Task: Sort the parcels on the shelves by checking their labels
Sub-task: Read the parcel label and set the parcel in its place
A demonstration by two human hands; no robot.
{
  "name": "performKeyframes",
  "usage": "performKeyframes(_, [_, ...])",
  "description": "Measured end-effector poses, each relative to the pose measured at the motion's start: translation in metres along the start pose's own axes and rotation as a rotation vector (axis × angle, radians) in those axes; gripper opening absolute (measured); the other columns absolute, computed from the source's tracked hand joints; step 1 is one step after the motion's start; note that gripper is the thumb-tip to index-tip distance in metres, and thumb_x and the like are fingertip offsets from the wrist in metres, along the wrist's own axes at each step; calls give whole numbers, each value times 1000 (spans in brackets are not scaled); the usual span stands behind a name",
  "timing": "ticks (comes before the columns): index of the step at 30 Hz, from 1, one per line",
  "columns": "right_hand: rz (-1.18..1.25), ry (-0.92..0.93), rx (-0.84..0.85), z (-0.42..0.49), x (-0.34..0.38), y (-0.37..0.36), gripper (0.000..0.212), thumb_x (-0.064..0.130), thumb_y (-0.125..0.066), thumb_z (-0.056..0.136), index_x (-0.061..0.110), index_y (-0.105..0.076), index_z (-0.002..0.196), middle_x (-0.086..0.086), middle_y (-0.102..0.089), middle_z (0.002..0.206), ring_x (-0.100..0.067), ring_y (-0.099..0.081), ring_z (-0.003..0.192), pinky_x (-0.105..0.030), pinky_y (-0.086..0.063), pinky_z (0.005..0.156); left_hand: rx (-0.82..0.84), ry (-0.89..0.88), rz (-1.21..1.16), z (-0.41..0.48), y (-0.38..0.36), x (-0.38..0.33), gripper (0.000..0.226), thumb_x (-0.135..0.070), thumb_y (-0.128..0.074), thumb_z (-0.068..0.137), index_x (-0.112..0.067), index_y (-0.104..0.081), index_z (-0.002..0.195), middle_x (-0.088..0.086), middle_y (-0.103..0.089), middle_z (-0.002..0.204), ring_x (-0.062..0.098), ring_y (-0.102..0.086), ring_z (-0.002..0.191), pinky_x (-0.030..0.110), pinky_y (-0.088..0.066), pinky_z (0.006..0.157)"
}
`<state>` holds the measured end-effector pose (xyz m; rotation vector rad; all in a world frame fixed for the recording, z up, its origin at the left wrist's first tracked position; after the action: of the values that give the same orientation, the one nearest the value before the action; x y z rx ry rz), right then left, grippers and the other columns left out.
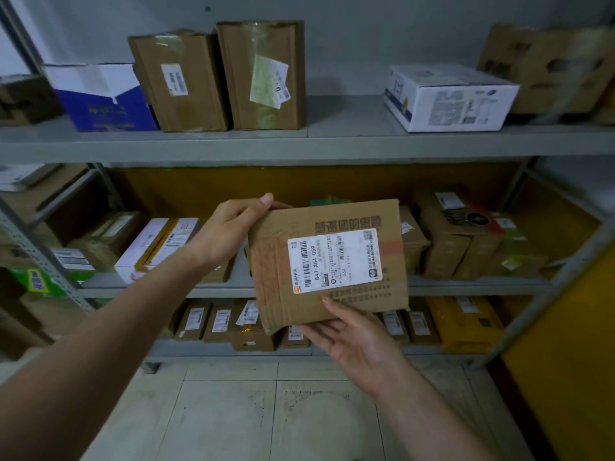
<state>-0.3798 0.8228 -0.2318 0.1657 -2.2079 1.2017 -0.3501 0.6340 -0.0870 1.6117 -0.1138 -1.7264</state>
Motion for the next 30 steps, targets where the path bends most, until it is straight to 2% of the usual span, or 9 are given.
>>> performKeyframes(4, [-30, 27, 3, 1, 7, 7, 52, 3, -71, 82, 9, -58, 133, -23, -70, 123, -36, -68, 114, -49, -57, 96, 1, 11, -44, 4, -10, 0, 47, -44, -32, 108, -26, -74, 119, -11, -74, 110, 6, -67, 108, 30, -49, 94])
performKeyframes(13, [-126, 74, -4, 8, 28, 17, 50, 5, -70, 87, 9, -57, 135, -21, -70, 123, -34, -68, 115, -41, -61, 87, -12, 18, -92, 19, -16, 1, 49, -47, -32, 107, -25, -74, 118, 1, -74, 109, 17, -69, 106, 51, -53, 99])
performKeyframes(16, [-263, 127, -17, 7, 61, 9, 43, 5, -68, 90, 12, -58, 132, -17, -71, 122, -32, -69, 114, -47, -57, 96, -57, -22, -132, 24, -9, -8, 45, -44, -33, 108, -25, -72, 123, 1, -72, 115, 18, -67, 111, 51, -51, 102])
performKeyframes(21, [-590, 413, -10, -12, 152, -30, 36, 18, -68, 92, 26, -63, 127, 7, -74, 120, -14, -67, 116, -46, -48, 107, -104, -208, -176, 24, -3, -46, 44, -37, -40, 104, -26, -52, 145, -15, -59, 138, 2, -55, 126, 16, -48, 93])
performKeyframes(23, [-702, 601, -42, -24, 180, -40, 43, 23, -70, 92, 30, -60, 133, 15, -71, 123, -6, -64, 119, -39, -46, 109, -81, -227, -239, 20, -11, -51, 60, -42, -55, 95, -33, -40, 153, -18, -52, 147, 2, -51, 134, 21, -50, 99])
performKeyframes(25, [-829, 822, -99, -40, 196, -46, 62, 31, -72, 89, 36, -47, 145, 24, -65, 128, 6, -58, 120, -25, -46, 104, -41, -221, -217, 14, -29, -49, 81, -40, -70, 87, -38, -29, 157, -17, -45, 154, 6, -43, 142, 37, -43, 111])
performKeyframes(27, [-974, 969, -139, -49, 199, -46, 81, 44, -74, 78, 47, -33, 149, 39, -54, 130, 14, -50, 123, -16, -43, 101, -32, -202, -223, 8, -54, -44, 90, -31, -79, 87, -36, -24, 158, -18, -43, 156, 6, -40, 145, 40, -38, 116])
performKeyframes(28, [-1011, 984, -128, -46, 197, -44, 85, 48, -75, 76, 51, -29, 148, 42, -51, 131, 15, -47, 125, -17, -43, 103, -65, -186, -255, 6, -63, -42, 89, -27, -78, 87, -35, -25, 158, -19, -45, 154, 4, -41, 144, 38, -39, 117])
performKeyframes(30, [-1005, 937, -102, -34, 195, -31, 87, 52, -79, 77, 52, -30, 148, 34, -52, 137, 6, -49, 130, -35, -46, 109, -176, -159, -301, 4, -72, -33, 84, -23, -74, 87, -36, -29, 157, -22, -47, 152, 2, -43, 142, 25, -44, 112])
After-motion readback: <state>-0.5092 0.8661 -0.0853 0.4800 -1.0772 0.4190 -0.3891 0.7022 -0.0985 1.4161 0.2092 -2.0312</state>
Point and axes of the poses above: each hand's wrist, its own z-axis towards the middle knuckle, its own y-axis out of the back of the hand, x = y × z, the point moved 10 cm from there along z, towards the middle knuckle
